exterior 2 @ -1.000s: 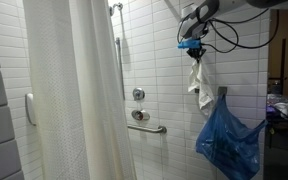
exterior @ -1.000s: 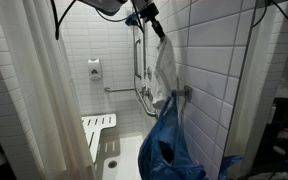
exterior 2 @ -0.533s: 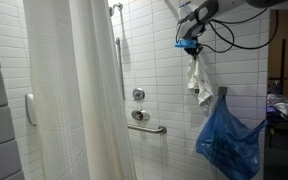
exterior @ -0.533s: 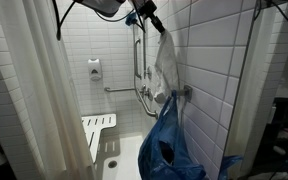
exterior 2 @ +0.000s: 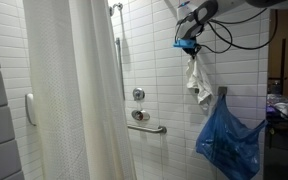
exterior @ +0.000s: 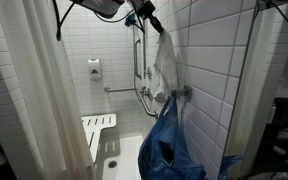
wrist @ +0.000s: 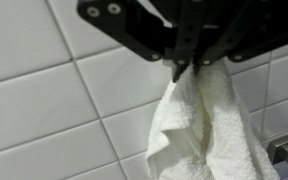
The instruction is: Take the towel out of the plastic and hang it on the left hook.
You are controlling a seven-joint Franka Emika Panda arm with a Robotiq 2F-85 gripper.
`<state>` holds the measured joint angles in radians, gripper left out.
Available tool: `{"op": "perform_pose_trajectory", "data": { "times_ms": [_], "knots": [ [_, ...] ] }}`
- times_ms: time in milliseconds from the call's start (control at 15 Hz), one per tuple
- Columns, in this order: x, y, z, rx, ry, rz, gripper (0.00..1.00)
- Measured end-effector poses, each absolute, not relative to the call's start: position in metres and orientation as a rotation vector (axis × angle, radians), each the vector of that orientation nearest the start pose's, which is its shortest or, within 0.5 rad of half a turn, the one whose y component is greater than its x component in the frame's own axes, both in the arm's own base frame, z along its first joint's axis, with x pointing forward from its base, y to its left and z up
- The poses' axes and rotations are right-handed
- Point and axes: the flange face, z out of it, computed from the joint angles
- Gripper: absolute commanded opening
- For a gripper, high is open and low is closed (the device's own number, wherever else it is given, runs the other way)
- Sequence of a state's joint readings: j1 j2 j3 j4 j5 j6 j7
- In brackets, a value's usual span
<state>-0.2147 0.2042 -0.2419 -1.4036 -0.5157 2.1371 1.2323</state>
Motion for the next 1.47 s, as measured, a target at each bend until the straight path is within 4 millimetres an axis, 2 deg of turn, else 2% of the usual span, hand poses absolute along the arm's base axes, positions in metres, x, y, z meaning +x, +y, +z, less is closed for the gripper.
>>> {"op": "perform_pose_trajectory", "data": {
  "times_ms": [400,1000,1467],
  "knots": [
    [0.594,-0.289,0.656,-2.375,2.205,-1.180,0.01],
    [0.596,-0.280,0.684,-2.337,2.172,-1.260,0.01],
    [0.607,-0.276,0.670,-2.376,2.157,-1.237,0.01]
  ]
}}
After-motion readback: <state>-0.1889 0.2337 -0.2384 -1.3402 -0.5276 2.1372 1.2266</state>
